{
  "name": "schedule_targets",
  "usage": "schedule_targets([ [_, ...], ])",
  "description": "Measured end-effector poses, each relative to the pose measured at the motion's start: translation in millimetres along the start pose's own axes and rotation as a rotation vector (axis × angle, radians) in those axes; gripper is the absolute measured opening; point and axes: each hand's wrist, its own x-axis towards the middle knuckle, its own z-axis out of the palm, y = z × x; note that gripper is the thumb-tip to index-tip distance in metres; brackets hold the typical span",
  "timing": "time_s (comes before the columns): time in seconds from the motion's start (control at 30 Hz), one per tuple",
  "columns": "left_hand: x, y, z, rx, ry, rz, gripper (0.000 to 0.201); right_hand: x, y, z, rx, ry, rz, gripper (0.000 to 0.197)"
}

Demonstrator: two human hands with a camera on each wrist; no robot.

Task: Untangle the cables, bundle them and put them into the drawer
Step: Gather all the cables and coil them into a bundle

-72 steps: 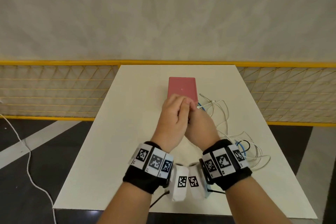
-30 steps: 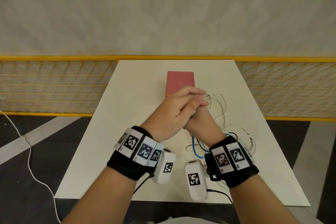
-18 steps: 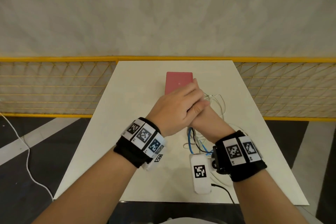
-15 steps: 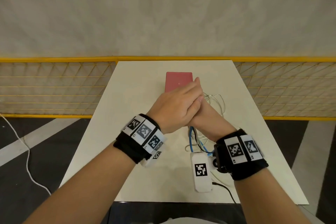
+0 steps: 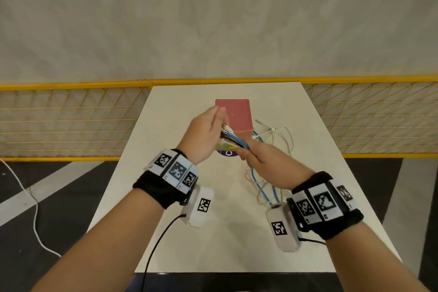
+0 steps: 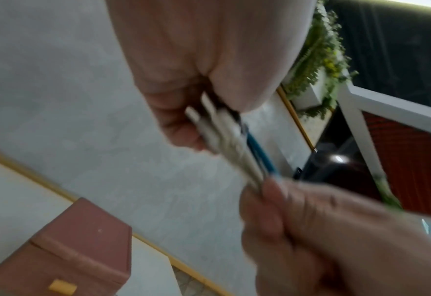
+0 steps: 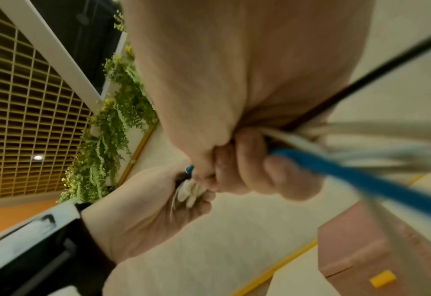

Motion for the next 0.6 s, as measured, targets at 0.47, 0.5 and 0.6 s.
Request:
schedule_targets([
  [0.47, -23, 3, 23, 0.183, -0.573, -0.001, 0.066, 18, -11, -15, -0.426, -0.226, -0.001, 0.025],
  [0.5, -23, 4, 21, 0.161, -0.552, 0.004, 0.048, 9, -6, -29, -0.377, -0.21, -0.029, 0.025],
  [0.6, -21, 10, 13, 0.111, -0.514, 0.121, 0.019, 10, 11, -33, -0.275, -0.129, -0.076, 0.025],
])
